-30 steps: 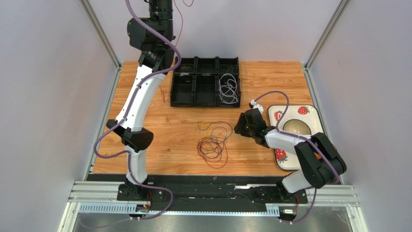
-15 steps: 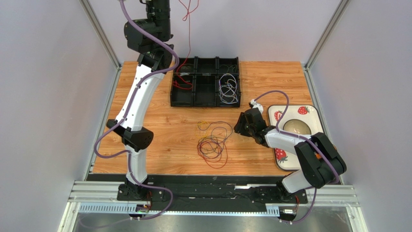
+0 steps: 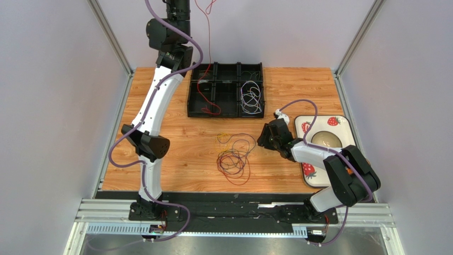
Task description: Untangle the cables
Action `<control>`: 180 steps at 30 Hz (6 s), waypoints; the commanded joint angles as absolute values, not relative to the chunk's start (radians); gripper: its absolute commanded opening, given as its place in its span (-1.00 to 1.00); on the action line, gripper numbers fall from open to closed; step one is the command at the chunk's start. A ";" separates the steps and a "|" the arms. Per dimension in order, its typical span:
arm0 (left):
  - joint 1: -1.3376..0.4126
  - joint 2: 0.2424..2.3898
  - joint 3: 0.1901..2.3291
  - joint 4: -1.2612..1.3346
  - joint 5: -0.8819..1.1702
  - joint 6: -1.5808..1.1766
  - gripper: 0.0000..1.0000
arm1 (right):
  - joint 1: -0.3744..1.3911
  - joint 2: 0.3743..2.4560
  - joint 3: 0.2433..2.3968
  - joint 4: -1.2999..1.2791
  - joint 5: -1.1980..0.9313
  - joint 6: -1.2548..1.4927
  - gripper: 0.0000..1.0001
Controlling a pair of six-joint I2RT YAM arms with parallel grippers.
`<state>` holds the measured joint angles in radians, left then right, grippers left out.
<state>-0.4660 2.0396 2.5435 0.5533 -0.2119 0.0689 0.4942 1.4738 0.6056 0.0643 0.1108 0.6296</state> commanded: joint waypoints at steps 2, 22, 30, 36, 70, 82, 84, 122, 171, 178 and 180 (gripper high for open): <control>-0.430 2.048 2.565 0.618 -0.215 0.020 -1.00 | 0.497 1.486 0.640 0.091 0.114 0.620 -0.10; -0.301 2.051 2.513 0.661 -0.242 -0.167 -1.00 | 0.517 1.505 0.666 0.072 0.138 0.611 -0.11; -0.299 2.152 2.554 0.675 -0.233 -0.196 -1.00 | 0.518 1.509 0.670 0.067 0.143 0.607 -0.11; -0.301 2.106 2.349 0.755 -0.270 -0.198 -1.00 | 0.518 1.511 0.672 0.066 0.143 0.609 -0.11; -0.299 1.769 1.332 0.986 -0.376 -0.226 -1.00 | 0.520 1.491 0.657 0.074 0.146 0.611 -0.12; -0.299 1.757 1.160 1.023 -0.448 -0.221 -1.00 | 0.520 1.489 0.655 0.074 0.147 0.612 -0.12; -0.299 1.746 1.141 1.008 -0.475 -0.213 -1.00 | 0.520 1.489 0.655 0.074 0.149 0.612 -0.13; -0.356 1.930 1.247 0.664 -0.680 -0.126 -1.00 | 0.520 1.497 0.660 0.072 0.144 0.612 -0.13; -0.385 2.165 1.829 -0.254 -0.836 -0.092 -0.40 | 0.520 1.502 0.664 0.064 0.144 0.612 -0.14; -0.393 2.060 1.725 -0.350 -0.727 -0.257 -0.40 | 0.519 1.502 0.664 0.066 0.143 0.612 -0.14; -0.396 2.030 1.689 -0.338 -0.694 -0.275 -0.42 | 0.522 1.502 0.664 0.067 0.144 0.612 -0.14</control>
